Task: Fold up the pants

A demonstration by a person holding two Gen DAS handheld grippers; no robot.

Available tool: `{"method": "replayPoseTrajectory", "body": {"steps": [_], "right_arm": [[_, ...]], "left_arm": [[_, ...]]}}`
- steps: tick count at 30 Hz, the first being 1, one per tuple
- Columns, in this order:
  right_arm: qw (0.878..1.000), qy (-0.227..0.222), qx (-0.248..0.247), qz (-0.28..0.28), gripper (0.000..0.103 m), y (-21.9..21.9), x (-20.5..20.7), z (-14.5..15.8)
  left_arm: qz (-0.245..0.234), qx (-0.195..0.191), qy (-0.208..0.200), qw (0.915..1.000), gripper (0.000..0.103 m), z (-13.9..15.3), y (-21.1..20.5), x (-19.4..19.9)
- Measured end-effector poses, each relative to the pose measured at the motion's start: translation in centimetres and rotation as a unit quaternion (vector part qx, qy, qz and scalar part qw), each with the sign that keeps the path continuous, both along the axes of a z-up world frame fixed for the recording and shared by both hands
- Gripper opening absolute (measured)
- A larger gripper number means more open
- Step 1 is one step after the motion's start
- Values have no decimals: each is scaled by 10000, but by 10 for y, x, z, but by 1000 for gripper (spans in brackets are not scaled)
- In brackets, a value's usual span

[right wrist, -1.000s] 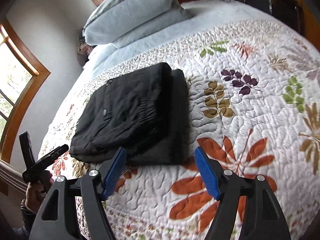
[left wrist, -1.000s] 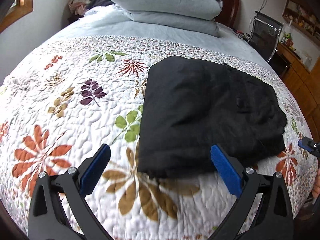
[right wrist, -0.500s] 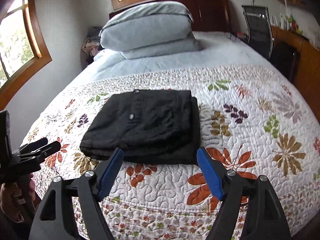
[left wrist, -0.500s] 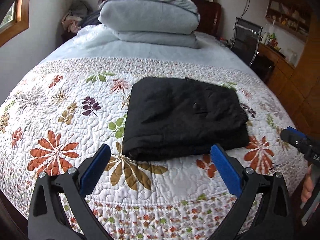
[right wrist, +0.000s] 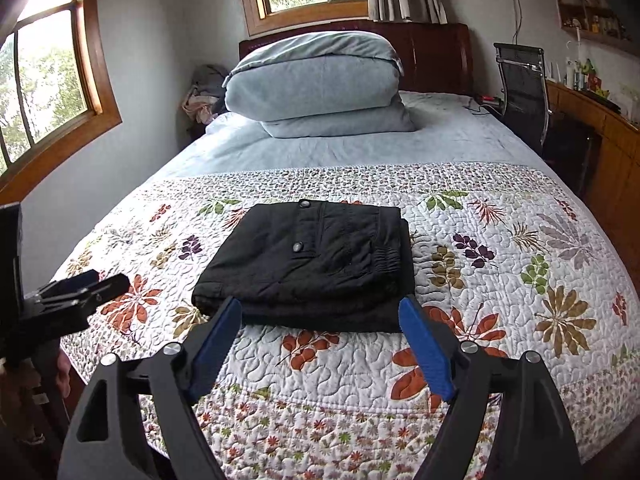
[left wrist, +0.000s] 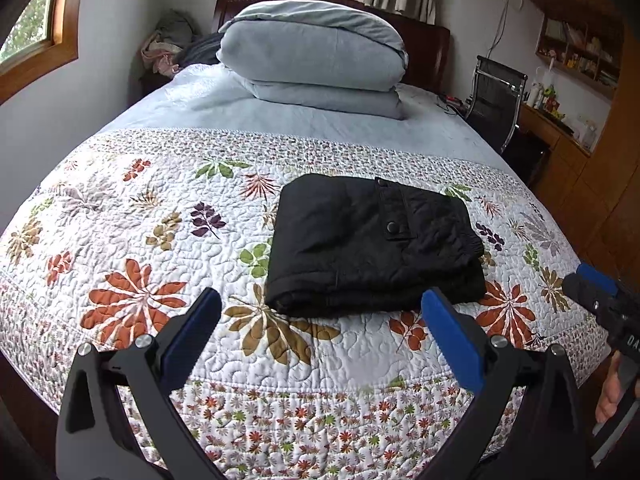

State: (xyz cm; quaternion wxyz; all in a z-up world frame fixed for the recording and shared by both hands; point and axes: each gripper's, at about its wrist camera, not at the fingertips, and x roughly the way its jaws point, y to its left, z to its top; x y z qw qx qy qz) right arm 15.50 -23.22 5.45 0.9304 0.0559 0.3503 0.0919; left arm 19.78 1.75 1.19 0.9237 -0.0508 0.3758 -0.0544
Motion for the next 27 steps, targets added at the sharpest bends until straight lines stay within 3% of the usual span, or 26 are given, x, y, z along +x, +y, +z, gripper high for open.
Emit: {"method": "replayPoseTrajectory", "body": {"steps": [27], "right_arm": [[9997, -207, -5, 93, 83, 9, -17, 20]], "left_arm": [[-107, 334, -380, 9987, 100, 31, -1, -30]]}}
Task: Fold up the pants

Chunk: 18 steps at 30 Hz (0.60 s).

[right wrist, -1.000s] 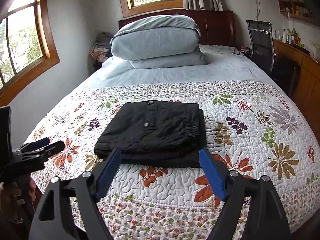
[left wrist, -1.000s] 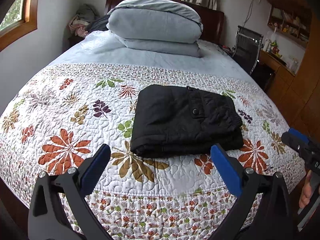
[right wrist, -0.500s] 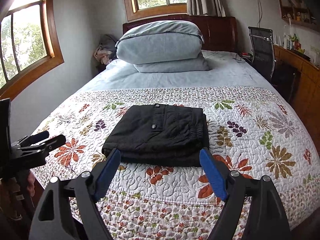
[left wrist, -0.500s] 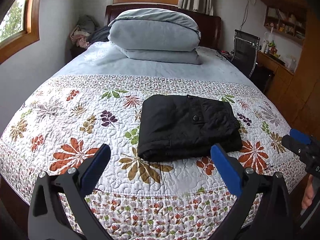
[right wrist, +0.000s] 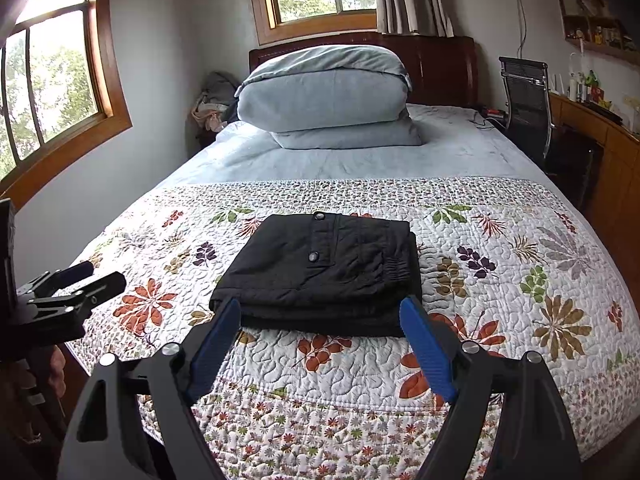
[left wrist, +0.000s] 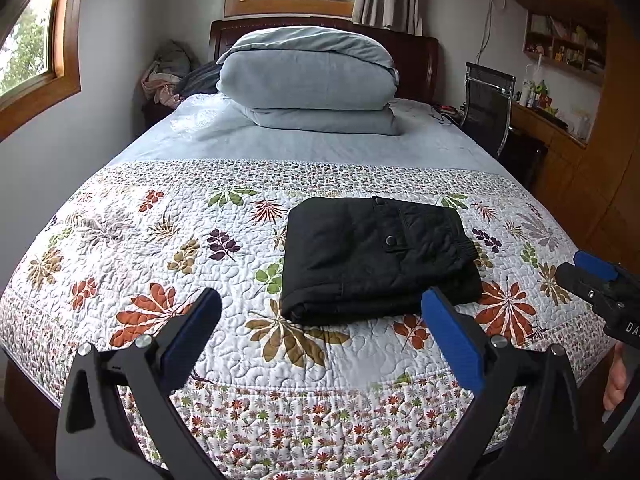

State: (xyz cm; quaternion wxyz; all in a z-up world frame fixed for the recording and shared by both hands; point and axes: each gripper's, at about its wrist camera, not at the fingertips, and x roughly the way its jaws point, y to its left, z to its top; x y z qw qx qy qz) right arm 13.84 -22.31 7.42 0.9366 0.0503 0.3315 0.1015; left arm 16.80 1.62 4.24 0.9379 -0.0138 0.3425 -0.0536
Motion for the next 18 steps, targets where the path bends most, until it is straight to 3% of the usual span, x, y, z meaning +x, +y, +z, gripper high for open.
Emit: {"method": "replayPoseTrajectory", "body": {"steps": [18], "right_arm": [[10000, -11, -13, -9, 83, 0, -3, 1]], "left_arm": [[-133, -66, 5, 9999, 100, 1, -4, 0]]}}
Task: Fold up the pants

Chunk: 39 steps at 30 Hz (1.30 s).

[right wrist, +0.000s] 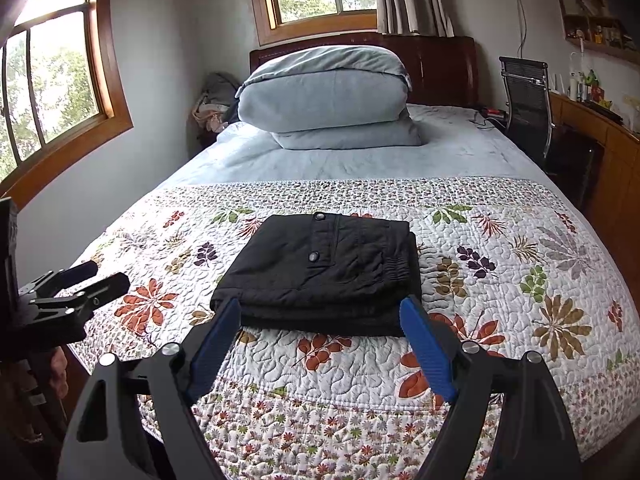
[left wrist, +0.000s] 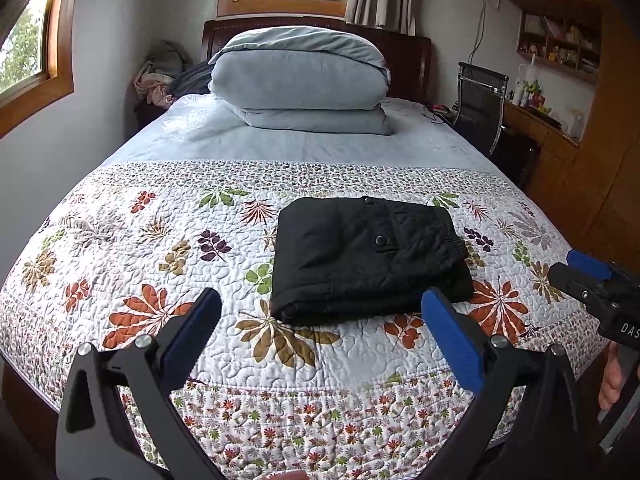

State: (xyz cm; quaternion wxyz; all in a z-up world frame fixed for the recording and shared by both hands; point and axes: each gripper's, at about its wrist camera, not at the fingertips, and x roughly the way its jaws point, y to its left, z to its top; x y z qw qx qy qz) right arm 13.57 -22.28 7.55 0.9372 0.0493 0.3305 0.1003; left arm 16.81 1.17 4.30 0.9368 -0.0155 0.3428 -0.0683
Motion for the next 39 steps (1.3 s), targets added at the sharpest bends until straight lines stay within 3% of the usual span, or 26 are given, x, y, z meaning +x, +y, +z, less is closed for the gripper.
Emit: {"method": "replayPoseTrajectory", "body": {"steps": [8, 39], "right_arm": [[10000, 5, -46, 11, 83, 1, 0, 1], [9999, -19, -124, -2, 87, -3, 0, 1]], "left_arm": [[-9, 227, -43, 9997, 100, -1, -4, 0], [-5, 100, 20, 9999, 100, 0, -3, 3]]}}
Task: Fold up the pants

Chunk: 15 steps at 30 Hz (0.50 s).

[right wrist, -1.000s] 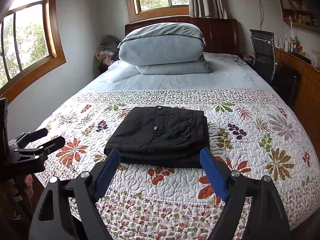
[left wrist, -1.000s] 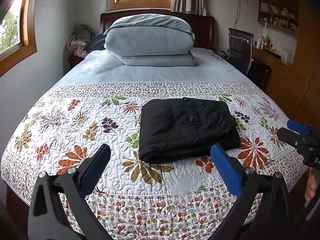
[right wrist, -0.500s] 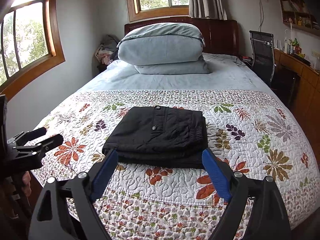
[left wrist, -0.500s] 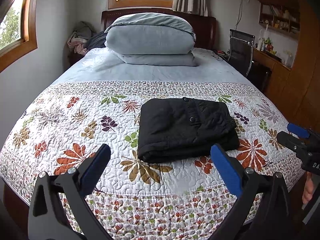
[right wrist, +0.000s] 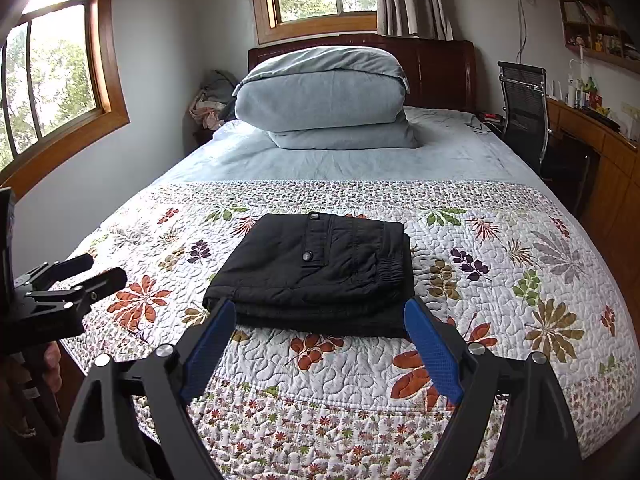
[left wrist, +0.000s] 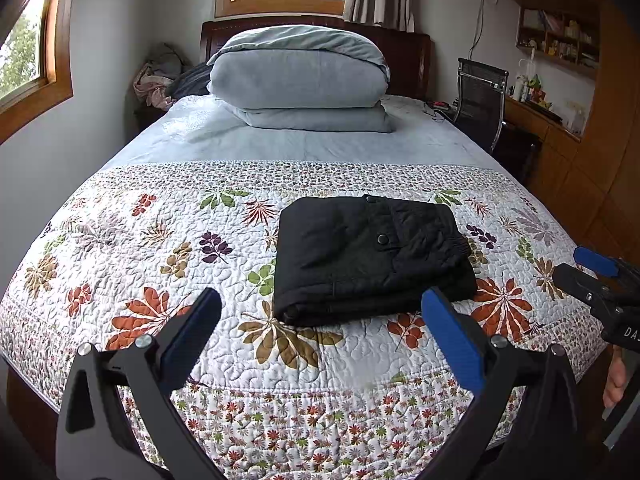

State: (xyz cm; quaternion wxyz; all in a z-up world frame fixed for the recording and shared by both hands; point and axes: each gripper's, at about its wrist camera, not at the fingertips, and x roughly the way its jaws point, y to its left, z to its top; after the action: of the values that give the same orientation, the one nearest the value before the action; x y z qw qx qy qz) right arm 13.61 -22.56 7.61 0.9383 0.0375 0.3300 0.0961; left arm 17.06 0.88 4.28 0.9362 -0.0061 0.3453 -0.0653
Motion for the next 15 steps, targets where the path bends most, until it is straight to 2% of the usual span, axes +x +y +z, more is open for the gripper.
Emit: {"method": "replayPoseTrajectory", "body": {"steps": [15], "right_arm": [[10000, -2, -7, -8, 87, -2, 2, 0]], "left_arm": [[-8, -8, -4, 10000, 100, 0, -2, 2]]}}
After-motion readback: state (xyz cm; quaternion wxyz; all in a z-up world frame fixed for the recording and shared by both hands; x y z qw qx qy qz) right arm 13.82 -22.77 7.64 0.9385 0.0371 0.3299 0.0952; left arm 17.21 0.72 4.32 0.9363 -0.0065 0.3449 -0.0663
